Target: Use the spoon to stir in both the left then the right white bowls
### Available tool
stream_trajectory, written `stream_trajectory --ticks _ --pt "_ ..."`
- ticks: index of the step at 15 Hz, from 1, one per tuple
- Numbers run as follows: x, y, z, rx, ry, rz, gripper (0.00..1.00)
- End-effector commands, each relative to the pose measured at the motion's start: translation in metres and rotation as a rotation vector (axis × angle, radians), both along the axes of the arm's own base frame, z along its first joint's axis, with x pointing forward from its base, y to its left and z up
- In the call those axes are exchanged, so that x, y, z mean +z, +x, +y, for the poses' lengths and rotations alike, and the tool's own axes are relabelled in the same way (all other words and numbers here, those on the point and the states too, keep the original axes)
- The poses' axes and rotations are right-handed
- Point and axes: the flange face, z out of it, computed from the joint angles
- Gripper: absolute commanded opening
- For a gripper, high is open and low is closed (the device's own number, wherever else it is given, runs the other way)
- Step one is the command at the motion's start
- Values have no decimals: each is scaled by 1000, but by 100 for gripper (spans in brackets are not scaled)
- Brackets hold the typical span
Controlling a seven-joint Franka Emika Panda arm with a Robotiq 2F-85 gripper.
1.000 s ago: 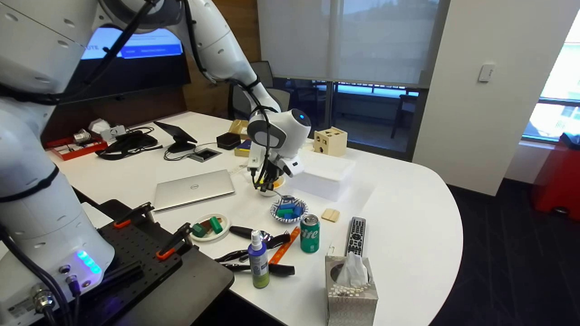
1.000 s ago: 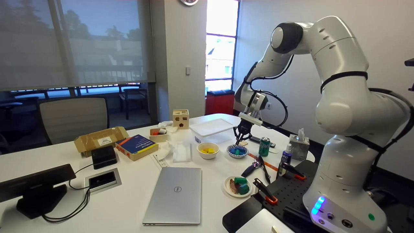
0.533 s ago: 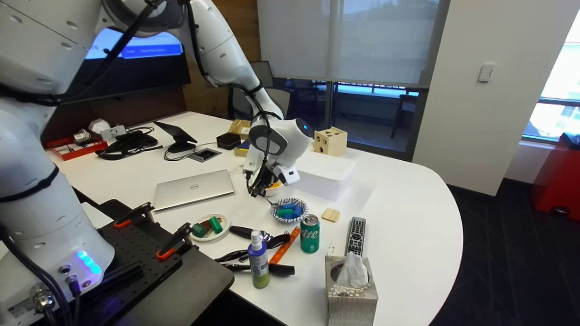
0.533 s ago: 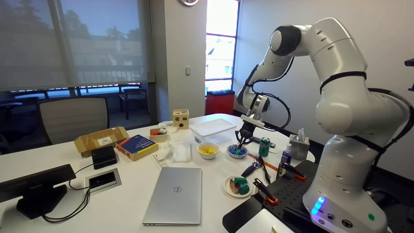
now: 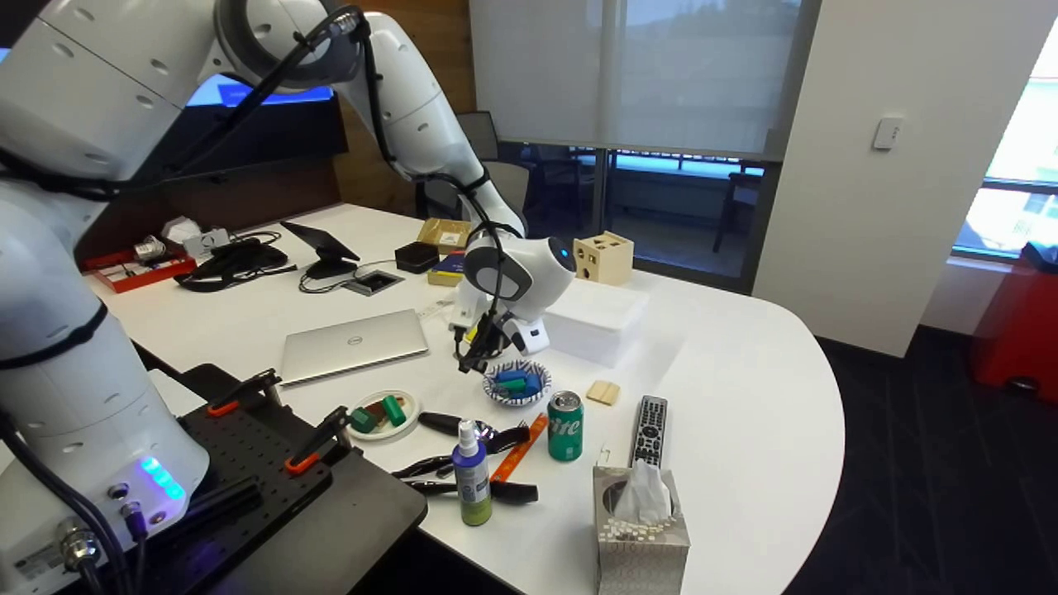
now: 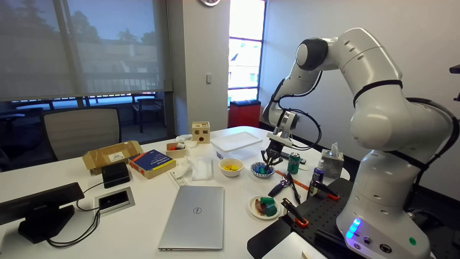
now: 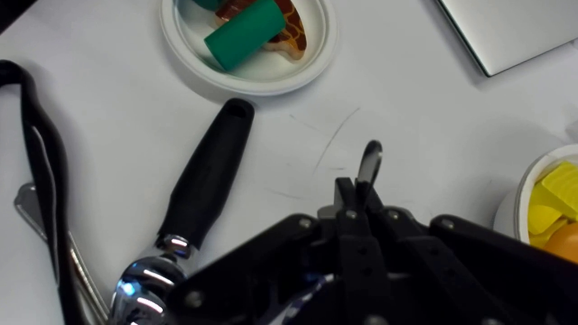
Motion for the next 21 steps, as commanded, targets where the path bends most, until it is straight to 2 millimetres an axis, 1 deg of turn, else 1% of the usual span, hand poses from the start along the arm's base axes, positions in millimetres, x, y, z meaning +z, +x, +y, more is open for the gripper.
stream_trajectory --ticks 1,7,11,13,16,18,20,21 --pt "1 13 -6 -13 -38 -43 1" --pt "17 29 -9 24 -177 -190 1" --pt "29 37 -4 45 -226 -284 1" --pt "38 38 0 45 -238 -308 1" --pt "53 34 3 20 -227 -299 1" --pt "64 28 5 8 -195 -267 1" --pt "67 22 6 2 -155 -218 1" --pt "64 19 4 -5 -123 -189 1"
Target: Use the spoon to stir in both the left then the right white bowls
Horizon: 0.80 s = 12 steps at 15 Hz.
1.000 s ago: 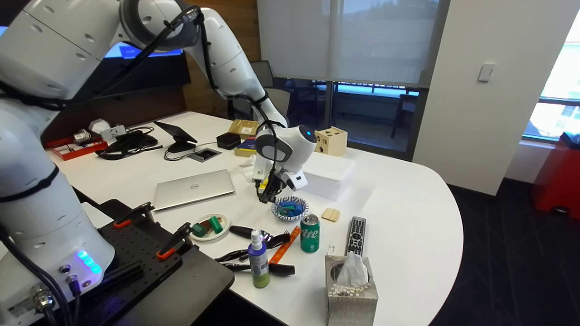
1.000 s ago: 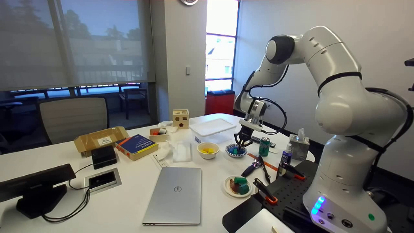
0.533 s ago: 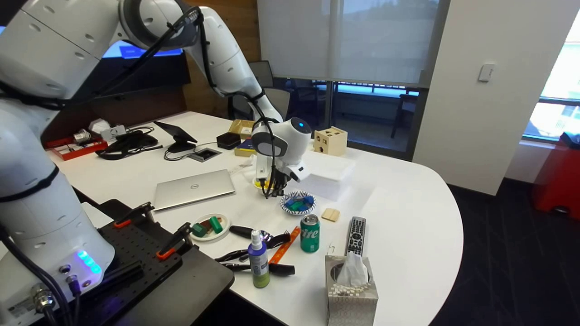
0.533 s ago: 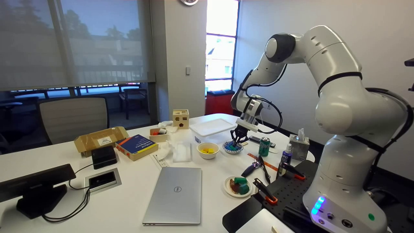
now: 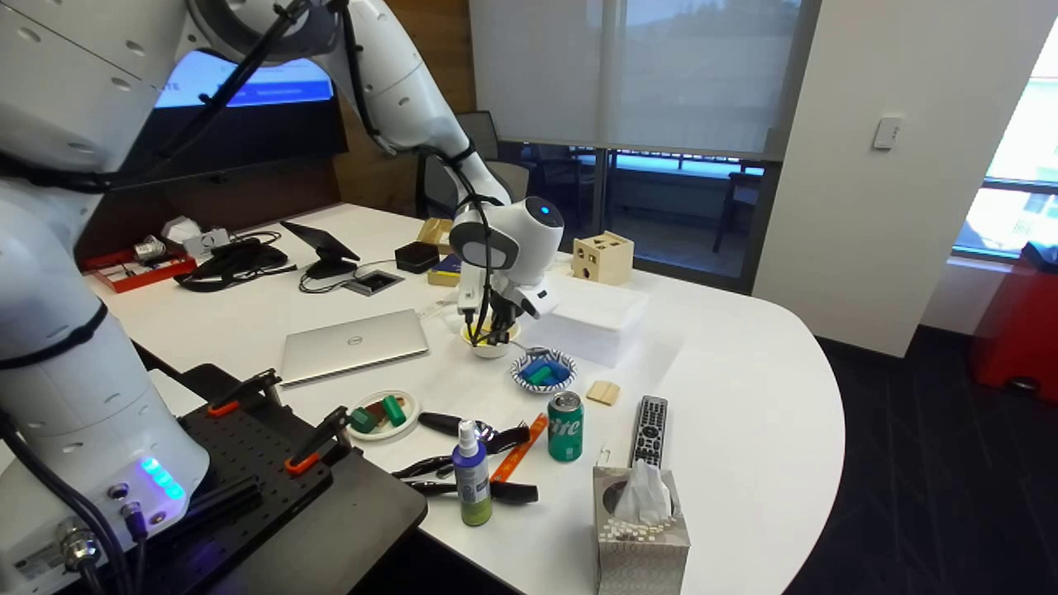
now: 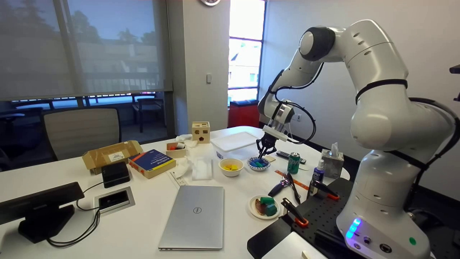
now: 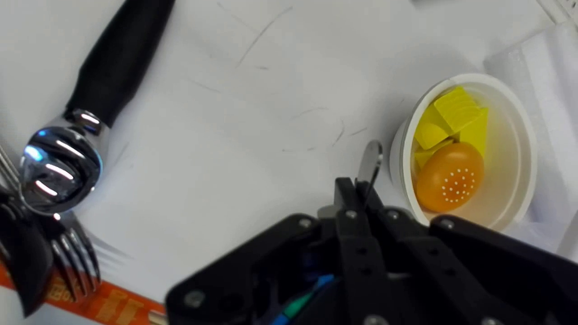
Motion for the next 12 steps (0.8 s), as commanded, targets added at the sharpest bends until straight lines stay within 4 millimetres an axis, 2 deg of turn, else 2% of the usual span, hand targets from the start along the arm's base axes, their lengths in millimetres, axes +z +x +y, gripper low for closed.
stream_trajectory --ticks 1,4,6,12 --pt "11 -19 -1 -22 108 88 1" --pt "-1 -26 -6 -33 187 164 1" --pt "-8 -26 -10 -36 175 158 1" --pt "-27 -8 -17 -23 146 133 1"
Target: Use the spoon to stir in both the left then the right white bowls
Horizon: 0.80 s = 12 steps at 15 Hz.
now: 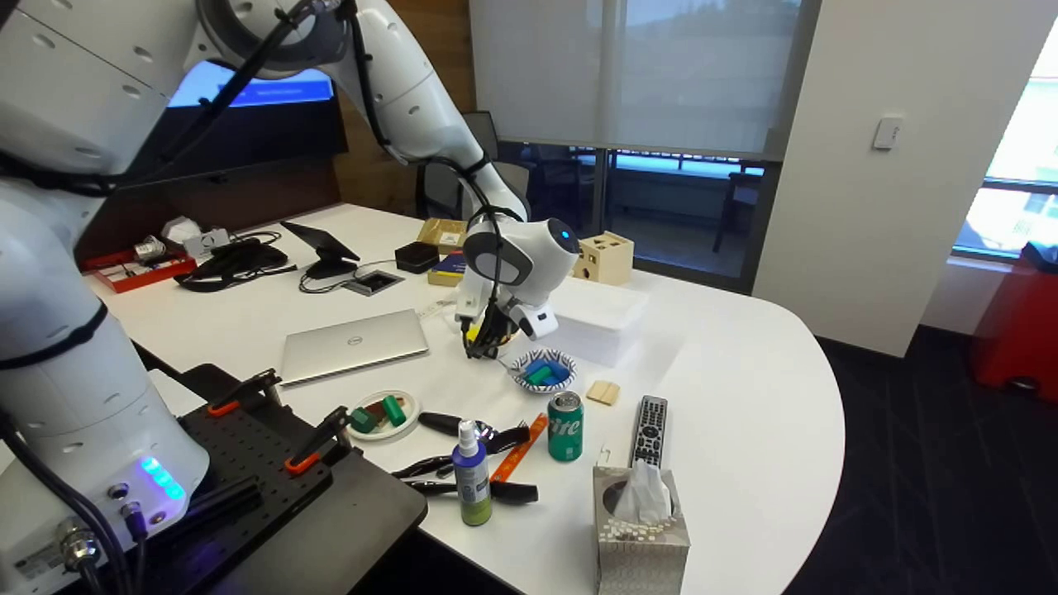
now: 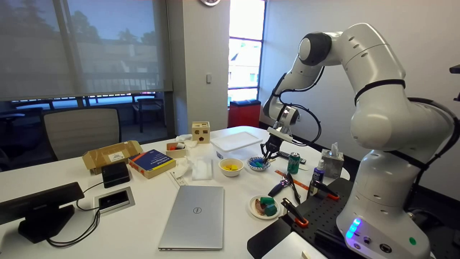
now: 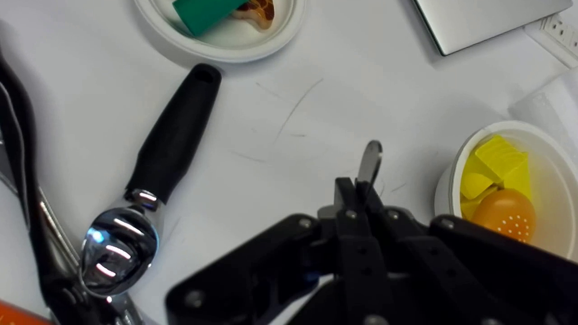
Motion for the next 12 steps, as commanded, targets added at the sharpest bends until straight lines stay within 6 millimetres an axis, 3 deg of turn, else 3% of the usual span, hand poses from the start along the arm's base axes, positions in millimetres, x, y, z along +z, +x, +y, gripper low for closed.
stream_trajectory --ticks 1,12 --pt "-8 18 -5 1 -14 -14 1" --pt "-32 49 -11 31 -90 -93 1"
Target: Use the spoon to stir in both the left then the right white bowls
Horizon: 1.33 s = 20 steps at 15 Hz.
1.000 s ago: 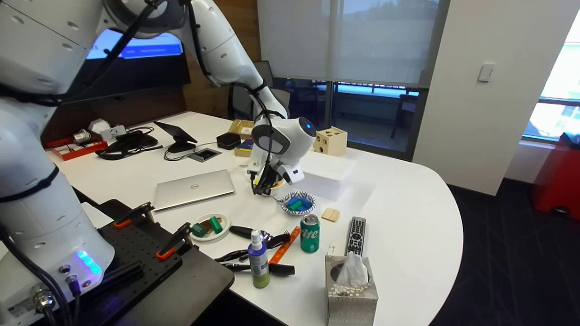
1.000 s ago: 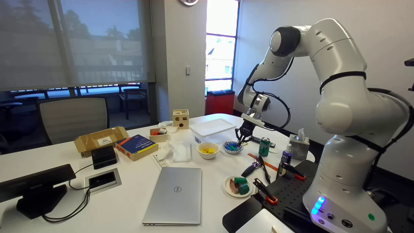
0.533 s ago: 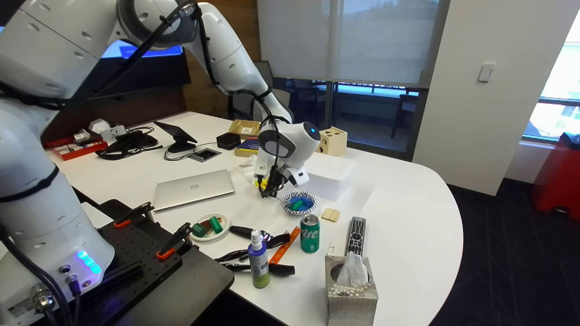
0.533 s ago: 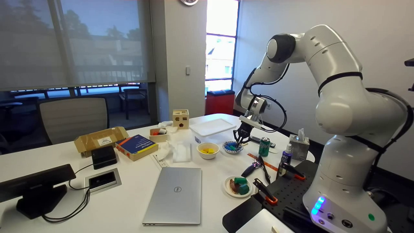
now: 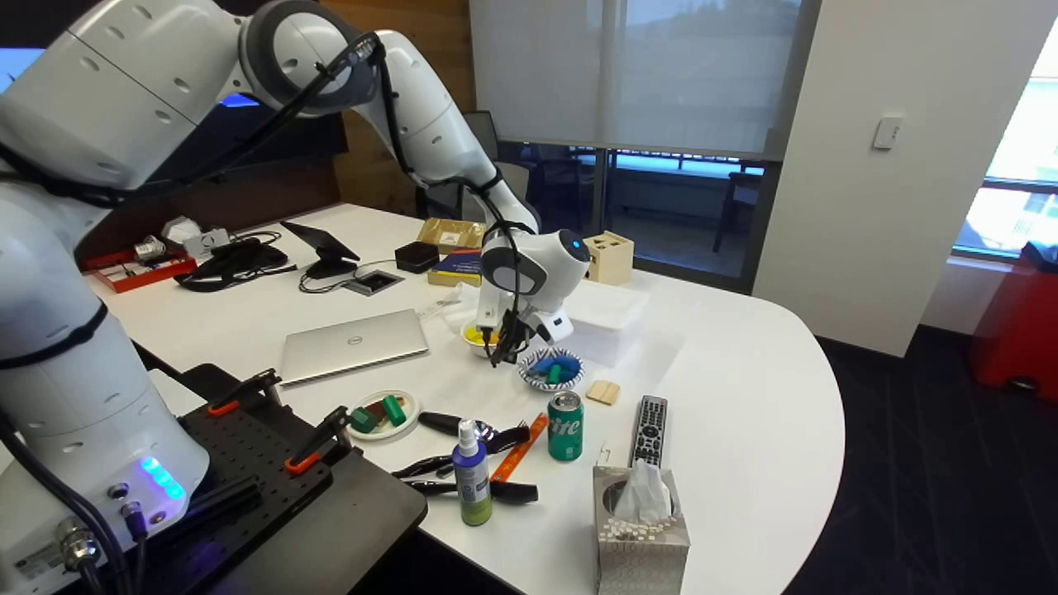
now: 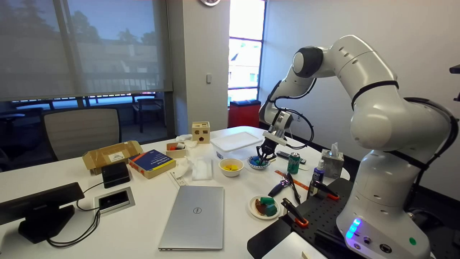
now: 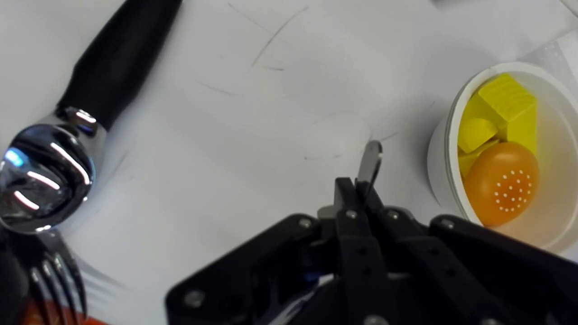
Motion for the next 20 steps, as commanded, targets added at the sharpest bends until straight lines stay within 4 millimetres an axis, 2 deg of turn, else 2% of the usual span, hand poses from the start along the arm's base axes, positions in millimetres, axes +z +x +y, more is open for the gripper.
stream_trajectory --ticks 1,6,12,18,20 --pt "-1 11 -1 9 -67 -62 1" --pt "13 17 6 27 -160 -153 1" --pt "38 18 41 70 -89 -173 1" --pt "75 -9 81 136 19 -100 1" --pt "78 -22 95 163 63 -59 1"
